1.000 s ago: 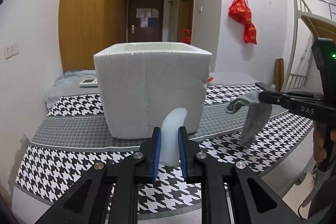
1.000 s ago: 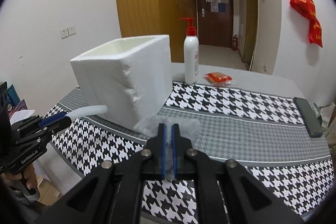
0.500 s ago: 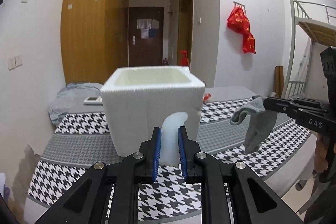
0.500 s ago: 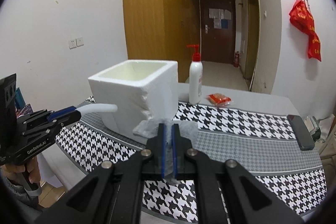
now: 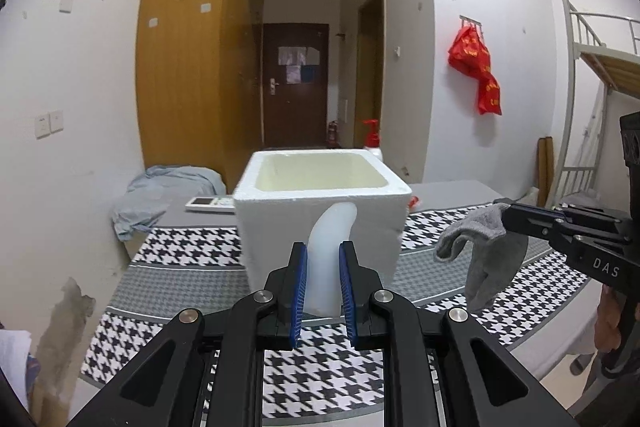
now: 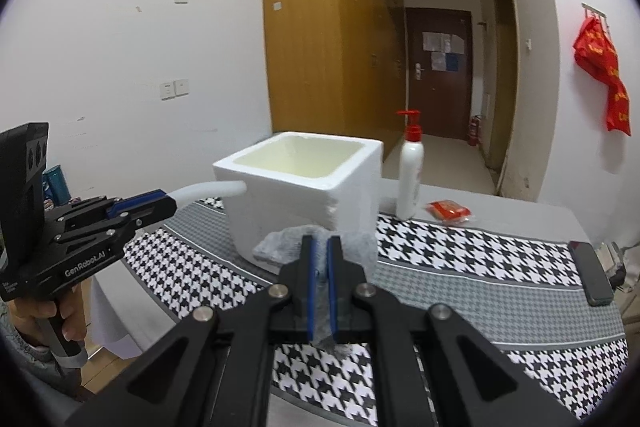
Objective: Organize soft objects
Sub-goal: 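Carry the foam tube in the left tool and grey cloth in the right tool over the box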
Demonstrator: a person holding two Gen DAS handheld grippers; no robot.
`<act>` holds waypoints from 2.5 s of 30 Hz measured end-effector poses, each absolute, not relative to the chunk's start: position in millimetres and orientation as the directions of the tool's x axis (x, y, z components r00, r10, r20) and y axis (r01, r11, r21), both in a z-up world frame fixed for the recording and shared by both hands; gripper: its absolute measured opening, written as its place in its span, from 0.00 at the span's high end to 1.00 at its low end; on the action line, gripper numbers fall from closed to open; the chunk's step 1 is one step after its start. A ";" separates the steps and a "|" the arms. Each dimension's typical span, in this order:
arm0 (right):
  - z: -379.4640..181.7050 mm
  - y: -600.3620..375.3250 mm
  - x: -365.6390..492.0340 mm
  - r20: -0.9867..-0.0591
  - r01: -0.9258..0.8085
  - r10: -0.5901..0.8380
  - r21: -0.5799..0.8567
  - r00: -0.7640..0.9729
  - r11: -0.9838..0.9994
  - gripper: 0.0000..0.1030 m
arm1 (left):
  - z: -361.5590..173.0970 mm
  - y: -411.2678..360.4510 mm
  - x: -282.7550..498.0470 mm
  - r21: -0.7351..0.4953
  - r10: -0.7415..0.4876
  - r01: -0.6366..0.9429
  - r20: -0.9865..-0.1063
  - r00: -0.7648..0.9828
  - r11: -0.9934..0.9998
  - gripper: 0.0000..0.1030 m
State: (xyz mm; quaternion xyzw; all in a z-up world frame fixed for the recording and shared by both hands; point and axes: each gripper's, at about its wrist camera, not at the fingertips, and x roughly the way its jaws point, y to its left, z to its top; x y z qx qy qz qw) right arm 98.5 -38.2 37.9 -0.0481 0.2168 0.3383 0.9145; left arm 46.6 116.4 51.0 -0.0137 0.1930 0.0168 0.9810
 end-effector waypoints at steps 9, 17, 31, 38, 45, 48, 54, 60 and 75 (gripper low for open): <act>42.5 -15.2 96.5 -0.419 -0.697 0.651 0.057 0.633 0.715 0.93 | 55.8 131.9 34.7 -0.008 0.095 -0.105 -0.365 0.926 0.994 0.83; 52.6 -3.0 98.5 -0.417 -0.718 0.665 0.040 0.620 0.694 0.93 | 66.6 137.5 37.4 0.009 0.115 -0.120 -0.366 0.923 0.993 0.83; 96.9 11.0 112.3 -0.375 -0.711 0.659 0.000 0.652 0.704 0.93 | 98.0 145.3 60.9 0.011 0.113 -0.116 -0.338 0.934 0.993 0.83; 109.7 14.8 121.5 -0.365 -0.705 0.653 -0.014 0.664 0.709 0.93 | 111.0 147.9 74.1 0.024 0.107 -0.104 -0.333 0.937 0.994 0.83; 122.6 21.8 133.9 -0.358 -0.703 0.648 -0.034 0.672 0.711 0.93 | 118.7 147.6 85.6 0.038 0.089 -0.081 -0.333 0.939 0.996 0.83; 124.3 22.8 140.9 -0.360 -0.701 0.646 -0.034 0.674 0.712 0.93 | 120.4 149.3 91.2 0.046 0.096 -0.086 -0.329 0.939 0.995 0.83; 125.0 28.5 157.8 -0.368 -0.696 0.639 -0.036 0.676 0.717 0.93 | 118.5 151.8 106.2 0.047 0.096 -0.085 -0.336 0.937 0.995 0.83; 126.1 32.1 173.5 -0.371 -0.698 0.637 -0.042 0.676 0.715 0.93 | 117.9 152.7 118.2 0.040 0.103 -0.095 -0.327 0.940 0.995 0.83; 115.2 60.8 208.8 -0.413 -0.736 0.662 -0.031 0.626 0.676 0.93 | 114.8 157.9 139.3 0.051 0.157 -0.149 -0.341 0.927 0.988 0.83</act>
